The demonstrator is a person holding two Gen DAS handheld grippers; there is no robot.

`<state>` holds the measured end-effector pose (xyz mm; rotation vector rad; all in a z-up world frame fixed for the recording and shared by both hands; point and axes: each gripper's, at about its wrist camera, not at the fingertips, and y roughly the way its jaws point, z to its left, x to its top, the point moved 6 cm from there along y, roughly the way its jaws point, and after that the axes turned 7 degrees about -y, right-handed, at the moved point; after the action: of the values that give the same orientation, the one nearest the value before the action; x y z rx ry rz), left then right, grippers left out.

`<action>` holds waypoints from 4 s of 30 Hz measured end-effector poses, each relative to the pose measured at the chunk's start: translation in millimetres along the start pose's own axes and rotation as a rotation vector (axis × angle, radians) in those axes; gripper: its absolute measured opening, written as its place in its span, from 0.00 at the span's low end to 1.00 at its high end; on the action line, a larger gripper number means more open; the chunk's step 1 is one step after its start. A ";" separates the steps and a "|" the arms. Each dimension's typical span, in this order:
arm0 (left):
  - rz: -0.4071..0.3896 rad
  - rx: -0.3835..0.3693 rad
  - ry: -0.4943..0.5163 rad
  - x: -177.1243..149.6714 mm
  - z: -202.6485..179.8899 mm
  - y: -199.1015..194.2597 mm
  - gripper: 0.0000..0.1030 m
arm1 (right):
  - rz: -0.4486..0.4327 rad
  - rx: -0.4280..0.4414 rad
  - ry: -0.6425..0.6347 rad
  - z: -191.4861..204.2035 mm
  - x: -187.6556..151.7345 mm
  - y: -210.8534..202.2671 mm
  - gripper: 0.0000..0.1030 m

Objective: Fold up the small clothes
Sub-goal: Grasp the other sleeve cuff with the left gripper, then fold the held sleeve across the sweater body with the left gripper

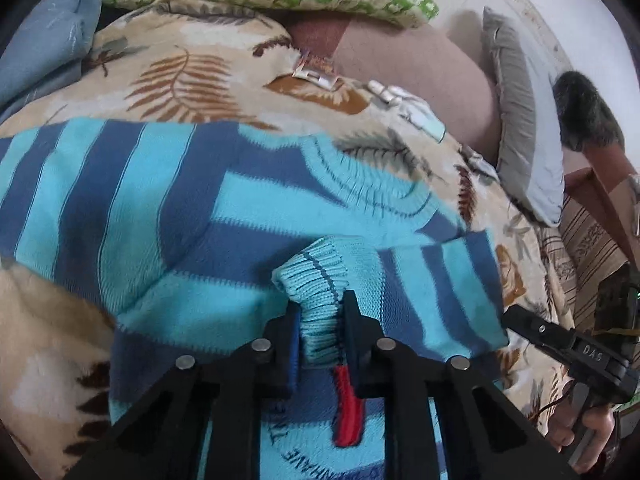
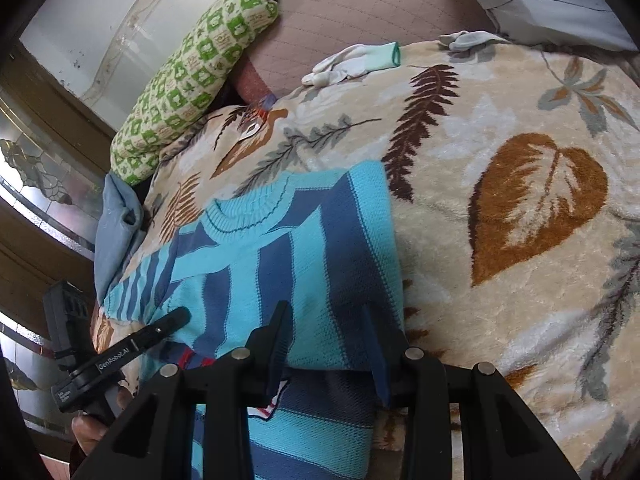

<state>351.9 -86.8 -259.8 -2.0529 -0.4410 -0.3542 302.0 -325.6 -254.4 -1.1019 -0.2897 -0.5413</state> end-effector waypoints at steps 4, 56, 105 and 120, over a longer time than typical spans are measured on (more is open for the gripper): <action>-0.042 -0.006 0.042 13.2 -12.8 -7.7 0.17 | -0.012 -0.009 -0.011 0.0 2.5 0.0 0.37; -0.288 0.194 -0.876 74.7 308.9 -156.0 0.70 | -0.051 0.174 -0.227 79.3 -10.1 16.3 0.43; -0.045 -0.052 0.013 50.8 -120.8 1.5 0.08 | -0.231 0.112 0.130 -44.9 33.9 -46.2 0.43; -0.203 0.032 0.054 58.7 -51.4 -59.4 0.68 | -0.199 0.158 0.044 -18.8 37.5 -35.1 0.48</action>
<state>374.2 -94.2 -164.6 -1.9673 -0.6208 -0.5199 313.2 -364.6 -217.7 -0.9120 -0.3996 -0.7068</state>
